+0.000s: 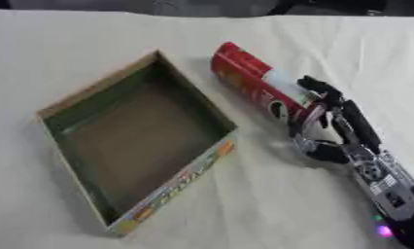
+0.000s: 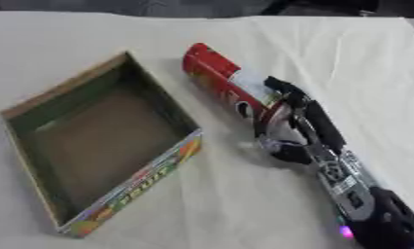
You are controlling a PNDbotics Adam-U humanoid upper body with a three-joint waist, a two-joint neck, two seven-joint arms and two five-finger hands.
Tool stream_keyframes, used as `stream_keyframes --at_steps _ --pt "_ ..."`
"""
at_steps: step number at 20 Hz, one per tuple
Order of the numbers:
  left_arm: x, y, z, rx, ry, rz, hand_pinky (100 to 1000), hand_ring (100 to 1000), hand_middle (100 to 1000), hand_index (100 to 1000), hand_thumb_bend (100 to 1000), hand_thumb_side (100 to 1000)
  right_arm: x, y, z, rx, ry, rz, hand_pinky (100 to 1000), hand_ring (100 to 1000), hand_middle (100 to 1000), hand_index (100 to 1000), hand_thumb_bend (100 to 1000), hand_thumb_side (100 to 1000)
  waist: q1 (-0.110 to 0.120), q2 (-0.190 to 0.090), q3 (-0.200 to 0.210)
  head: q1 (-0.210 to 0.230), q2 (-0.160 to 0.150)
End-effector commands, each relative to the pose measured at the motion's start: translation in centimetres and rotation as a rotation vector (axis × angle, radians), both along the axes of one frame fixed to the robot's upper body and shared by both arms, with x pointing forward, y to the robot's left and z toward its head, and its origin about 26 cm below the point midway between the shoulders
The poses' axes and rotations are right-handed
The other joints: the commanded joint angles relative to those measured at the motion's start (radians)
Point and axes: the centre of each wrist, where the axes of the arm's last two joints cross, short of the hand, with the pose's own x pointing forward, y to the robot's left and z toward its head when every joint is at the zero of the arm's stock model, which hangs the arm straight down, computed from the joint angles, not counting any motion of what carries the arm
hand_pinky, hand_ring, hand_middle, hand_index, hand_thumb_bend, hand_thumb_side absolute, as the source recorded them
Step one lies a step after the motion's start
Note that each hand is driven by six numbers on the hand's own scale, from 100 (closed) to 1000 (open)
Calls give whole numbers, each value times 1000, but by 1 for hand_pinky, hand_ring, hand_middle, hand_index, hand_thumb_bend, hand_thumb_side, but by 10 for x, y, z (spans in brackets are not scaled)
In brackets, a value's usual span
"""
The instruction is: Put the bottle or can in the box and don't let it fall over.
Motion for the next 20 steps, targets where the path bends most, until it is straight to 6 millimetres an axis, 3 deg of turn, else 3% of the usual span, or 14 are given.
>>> stream_keyframes --at_steps 1,7,17,20 --pt "-2 4 9 19 -31 7 507 811 998 798 179 864 1 -7 19 -43 -67 4 100 687 272 221 100 100 7 -11 -2 0 -3" --pt "-3 5 8 20 -31 10 507 811 994 795 182 865 4 -10 30 -52 -169 3 100 543 158 170 100 100 5 -18 -6 2 -1" --pt "-3 6 6 19 -29 12 508 813 990 795 186 866 10 -9 52 -50 -361 36 100 270 100 146 100 100 3 -29 -9 7 2" --pt "-3 6 6 20 -29 13 509 814 990 795 187 866 13 -7 59 -40 -405 52 100 254 100 142 100 100 4 -33 -11 7 4"
